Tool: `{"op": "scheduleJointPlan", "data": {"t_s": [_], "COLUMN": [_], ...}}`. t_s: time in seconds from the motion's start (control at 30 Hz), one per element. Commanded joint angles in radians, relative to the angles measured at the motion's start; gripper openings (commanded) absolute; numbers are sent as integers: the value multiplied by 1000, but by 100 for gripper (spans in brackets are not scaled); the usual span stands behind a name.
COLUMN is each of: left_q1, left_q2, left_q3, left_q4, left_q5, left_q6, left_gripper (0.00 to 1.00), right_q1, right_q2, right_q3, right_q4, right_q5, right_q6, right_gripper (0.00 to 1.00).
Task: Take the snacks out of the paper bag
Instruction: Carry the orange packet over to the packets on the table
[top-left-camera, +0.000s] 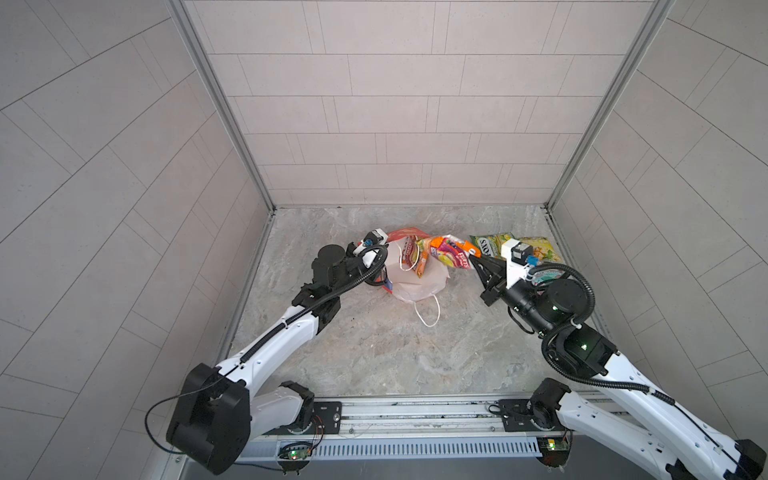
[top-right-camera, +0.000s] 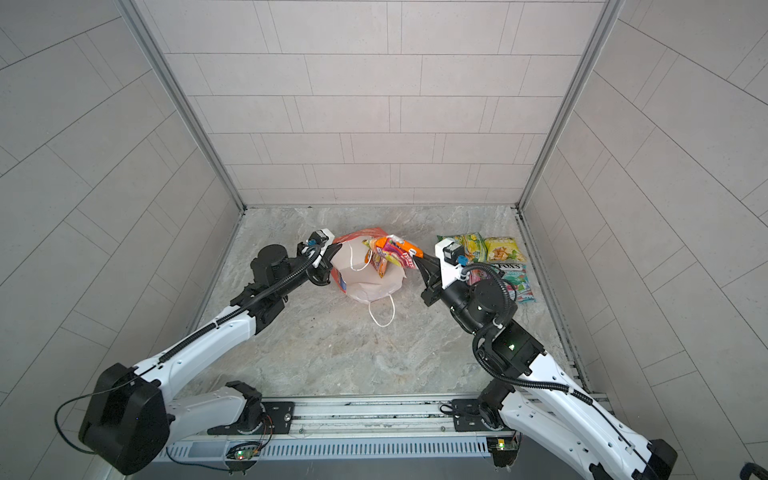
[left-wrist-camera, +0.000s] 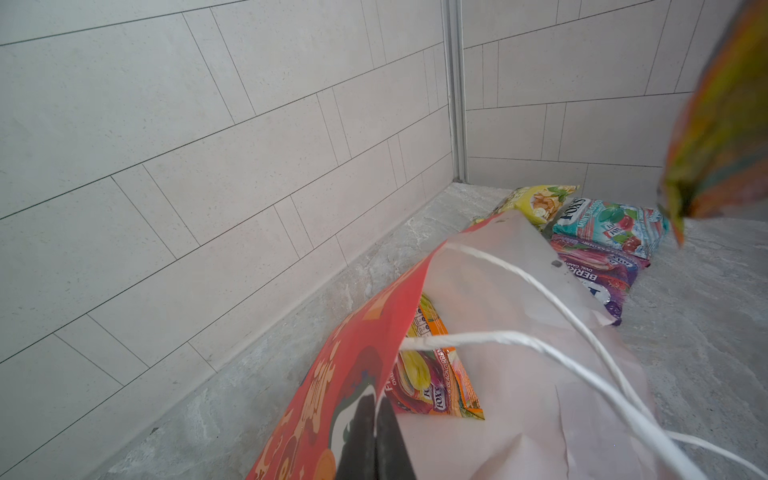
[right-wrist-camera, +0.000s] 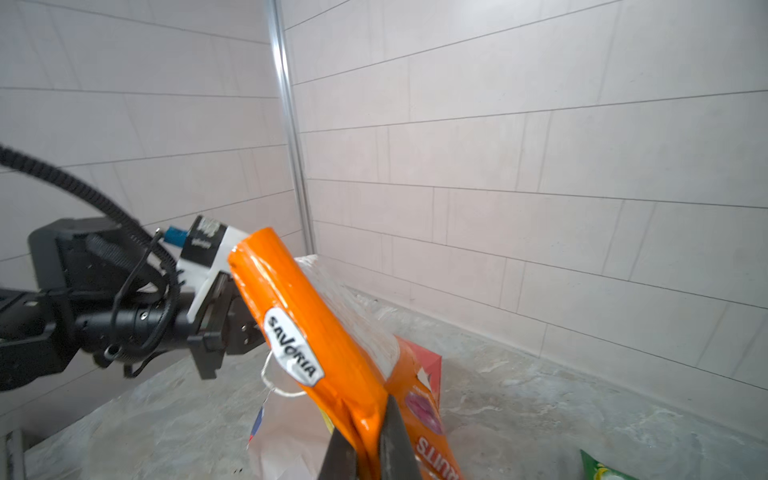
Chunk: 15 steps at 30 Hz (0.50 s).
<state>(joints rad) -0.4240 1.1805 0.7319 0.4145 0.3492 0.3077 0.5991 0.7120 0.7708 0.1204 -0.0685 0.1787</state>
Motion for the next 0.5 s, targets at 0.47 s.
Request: {"op": "scheduleJointPlan", "data": {"t_s": [0.47], "left_q1": [3], "left_q2": [-57], "left_q3": [-46], "left_q4": [28], "left_q5": [30], "left_q6": [52], "left_gripper": [0], "right_q1": [-536], "right_q2": [356], "right_q3": [127], "right_q4": [45], "right_q5": [-305], "right_q6": [568], "right_gripper": [0]}}
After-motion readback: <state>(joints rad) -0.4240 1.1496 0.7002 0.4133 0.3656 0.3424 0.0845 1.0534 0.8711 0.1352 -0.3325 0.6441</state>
